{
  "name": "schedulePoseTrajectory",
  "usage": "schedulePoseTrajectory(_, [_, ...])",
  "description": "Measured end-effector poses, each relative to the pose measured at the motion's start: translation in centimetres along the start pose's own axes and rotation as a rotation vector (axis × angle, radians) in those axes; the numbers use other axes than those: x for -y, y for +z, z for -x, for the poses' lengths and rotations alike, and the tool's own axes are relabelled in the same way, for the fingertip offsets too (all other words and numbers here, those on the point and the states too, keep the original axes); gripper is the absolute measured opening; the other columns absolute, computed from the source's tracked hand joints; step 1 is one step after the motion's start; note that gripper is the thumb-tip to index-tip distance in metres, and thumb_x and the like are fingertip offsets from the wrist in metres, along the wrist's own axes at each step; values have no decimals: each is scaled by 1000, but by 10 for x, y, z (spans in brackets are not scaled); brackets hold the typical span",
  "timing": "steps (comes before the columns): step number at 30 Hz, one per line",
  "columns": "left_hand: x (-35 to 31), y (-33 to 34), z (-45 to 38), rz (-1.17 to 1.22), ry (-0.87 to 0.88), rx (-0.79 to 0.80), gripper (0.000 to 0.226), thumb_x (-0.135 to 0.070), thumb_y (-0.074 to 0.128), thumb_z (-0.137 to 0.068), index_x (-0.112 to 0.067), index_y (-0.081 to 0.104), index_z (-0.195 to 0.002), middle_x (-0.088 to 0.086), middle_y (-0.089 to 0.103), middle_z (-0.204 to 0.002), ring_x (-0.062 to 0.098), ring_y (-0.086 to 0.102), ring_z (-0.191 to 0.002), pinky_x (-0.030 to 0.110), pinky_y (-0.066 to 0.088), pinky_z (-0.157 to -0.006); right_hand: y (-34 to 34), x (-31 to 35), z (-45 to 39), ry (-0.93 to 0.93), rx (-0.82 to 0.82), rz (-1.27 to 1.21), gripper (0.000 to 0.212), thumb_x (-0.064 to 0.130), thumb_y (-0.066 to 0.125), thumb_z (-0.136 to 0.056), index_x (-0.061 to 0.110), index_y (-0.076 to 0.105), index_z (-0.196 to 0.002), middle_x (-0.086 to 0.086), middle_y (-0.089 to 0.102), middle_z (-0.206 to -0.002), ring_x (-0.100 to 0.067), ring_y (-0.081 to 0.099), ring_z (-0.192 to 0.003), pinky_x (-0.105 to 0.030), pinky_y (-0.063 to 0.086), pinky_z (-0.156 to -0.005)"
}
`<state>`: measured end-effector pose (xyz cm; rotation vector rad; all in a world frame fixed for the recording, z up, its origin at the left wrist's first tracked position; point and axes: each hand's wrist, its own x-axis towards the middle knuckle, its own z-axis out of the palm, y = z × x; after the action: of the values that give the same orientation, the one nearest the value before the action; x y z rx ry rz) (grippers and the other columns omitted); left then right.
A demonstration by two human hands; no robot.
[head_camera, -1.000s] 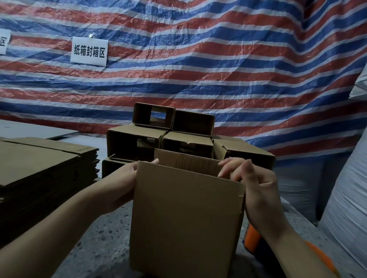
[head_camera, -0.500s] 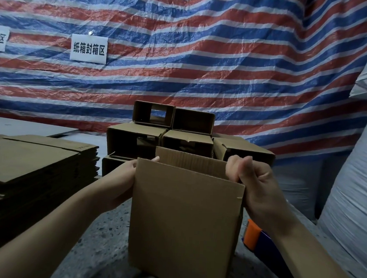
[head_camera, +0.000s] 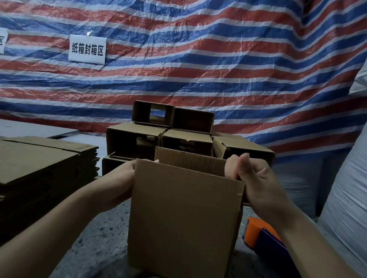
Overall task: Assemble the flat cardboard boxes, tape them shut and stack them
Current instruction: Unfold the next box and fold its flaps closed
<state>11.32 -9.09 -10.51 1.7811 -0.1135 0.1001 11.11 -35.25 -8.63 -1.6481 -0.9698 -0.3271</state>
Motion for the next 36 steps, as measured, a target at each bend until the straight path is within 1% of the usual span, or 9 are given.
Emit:
schedulePoseTrajectory(3, [3,1,-5,77,-16,46,30,6,38,-102,14,47,-129,6,56,-80,7,57,-57,15,46,-47,-2,-2,2,-21,63,-107,67,76,42,-88,16,51,-57,-2,50,-73,-17,45,-65,-23,45,-68])
schedulePoseTrajectory(6, [5,1,-6,79,-6,80,22,6,38,-102,3,52,-119,6,56,-79,5,58,-54,15,46,-47,-5,-4,2,5,91,-136,70,75,46,-87,12,51,-56,-1,52,-78,-21,46,-70,-26,46,-70])
schedulePoseTrajectory(10, [5,0,-6,97,16,84,17,4,37,-102,0,50,-113,7,55,-80,8,56,-59,15,46,-47,-11,-3,2,36,91,-137,71,75,47,-86,10,54,-59,1,48,-76,-17,46,-73,-21,46,-76])
schedulePoseTrajectory(16, [9,-5,-9,134,31,132,10,-2,48,-97,3,56,-102,7,61,-77,9,60,-56,18,47,-49,-9,1,2,74,97,-76,63,78,51,-84,22,55,-55,1,41,-71,-15,40,-65,-20,42,-67])
schedulePoseTrajectory(21, [10,-11,-8,156,41,192,28,-26,64,-77,-7,67,-98,10,68,-80,18,63,-64,24,50,-55,-5,2,1,73,70,-66,66,80,54,-79,20,51,-53,-5,38,-68,-22,35,-62,-24,40,-64])
schedulePoseTrajectory(27, [15,-16,-7,201,88,280,17,-31,65,-81,-21,77,-87,3,70,-74,13,65,-58,21,51,-52,5,2,0,84,-13,-39,70,82,56,-74,14,52,-56,1,44,-58,-15,42,-54,-22,42,-56])
schedulePoseTrajectory(31, [17,-22,-8,219,96,374,27,-41,75,-68,-19,77,-84,3,67,-69,13,62,-57,22,51,-53,13,0,-1,53,-44,-31,64,82,49,-76,21,58,-56,4,51,-57,-7,50,-56,-16,44,-60])
schedulePoseTrajectory(34, [17,-20,-9,209,96,349,31,-38,74,-70,-14,75,-89,6,67,-72,14,62,-57,22,52,-52,8,3,-1,72,66,-2,72,82,39,-82,17,59,-59,-6,53,-62,-26,49,-60,-30,46,-67])
schedulePoseTrajectory(36, [14,-15,-10,235,65,280,31,-27,65,-74,-7,71,-97,10,66,-75,16,62,-57,23,51,-51,-1,5,-1,87,120,-28,73,69,26,-95,14,59,-60,-10,54,-67,-35,48,-66,-41,44,-72])
